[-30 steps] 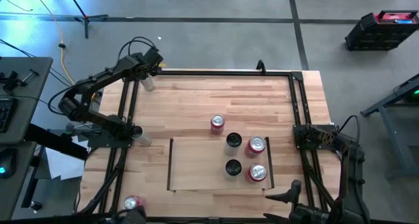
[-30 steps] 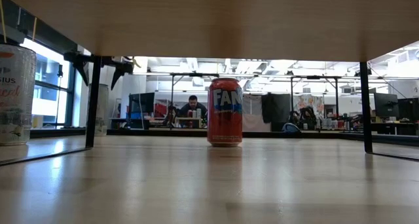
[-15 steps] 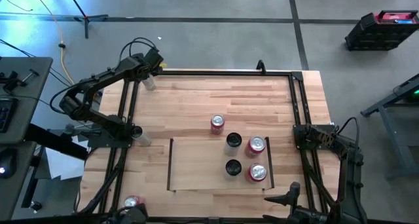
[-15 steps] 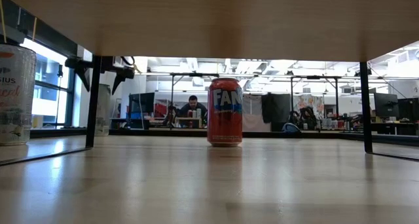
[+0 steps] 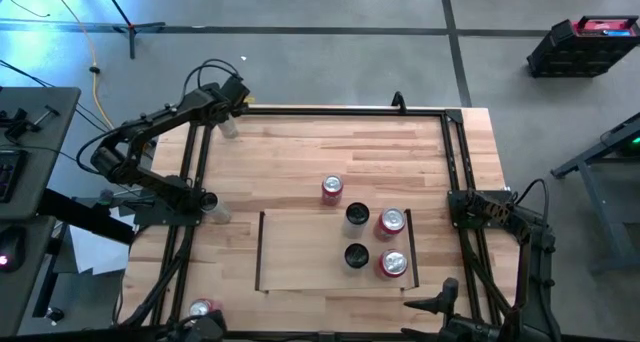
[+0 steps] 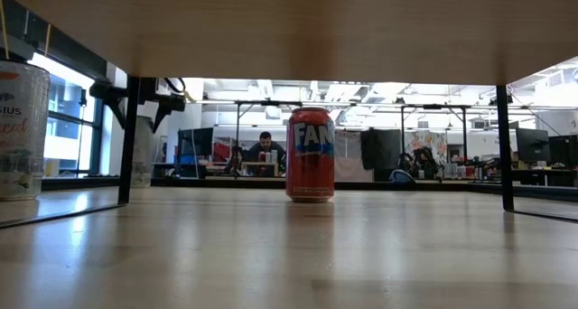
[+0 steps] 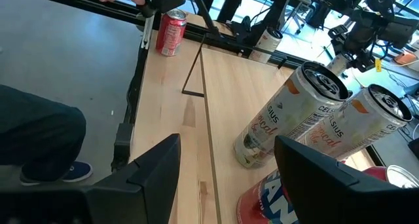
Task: Place canned beverage on shelf
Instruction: Put the top white yellow soda can on the shelf
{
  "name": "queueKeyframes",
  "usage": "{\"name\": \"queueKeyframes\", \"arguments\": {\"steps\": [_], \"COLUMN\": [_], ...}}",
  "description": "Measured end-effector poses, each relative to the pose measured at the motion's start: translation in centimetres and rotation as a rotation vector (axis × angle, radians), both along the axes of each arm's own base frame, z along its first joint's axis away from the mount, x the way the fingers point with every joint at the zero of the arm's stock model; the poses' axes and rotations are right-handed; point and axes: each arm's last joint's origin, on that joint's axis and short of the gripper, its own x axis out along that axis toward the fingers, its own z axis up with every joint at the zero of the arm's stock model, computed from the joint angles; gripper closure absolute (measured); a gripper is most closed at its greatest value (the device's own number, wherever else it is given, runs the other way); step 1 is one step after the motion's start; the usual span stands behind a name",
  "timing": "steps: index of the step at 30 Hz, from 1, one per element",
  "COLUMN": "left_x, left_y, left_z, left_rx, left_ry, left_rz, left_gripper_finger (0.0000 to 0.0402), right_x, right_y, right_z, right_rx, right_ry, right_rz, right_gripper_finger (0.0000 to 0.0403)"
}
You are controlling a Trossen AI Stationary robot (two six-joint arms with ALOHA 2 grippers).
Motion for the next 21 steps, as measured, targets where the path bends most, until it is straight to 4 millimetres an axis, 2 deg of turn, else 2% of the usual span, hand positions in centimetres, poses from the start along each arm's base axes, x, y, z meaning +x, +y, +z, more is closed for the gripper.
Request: {"name": "queueKeyframes", "arguments": {"steps": [4, 12, 21], "left_x": [0.0, 0.2, 0.0], "left_y": [0.1, 0.0, -2.7], "left_z": [0.0, 0.3, 2.7], "left_rx": [0.000, -0.024, -0.006], "left_ry": [-0.005, 0.012, -0.016], "left_rz": [-0.006, -0.073, -0.169], "left_gripper_finger": [0.0144, 0.0148, 0.0149], "right_x": [0.0, 0.0, 0.0], "right_y": [0.0, 0.0, 0.0], "right_z": [0.0, 0.0, 0.0], "right_rx": [-0.004, -0.021, -0.021], "right_ry": [0.001, -0.001, -0.001], "right_rz": [0.002, 0.005, 0.005], "right_gripper_finger": [0.0172, 0.0172, 0.0172]}}
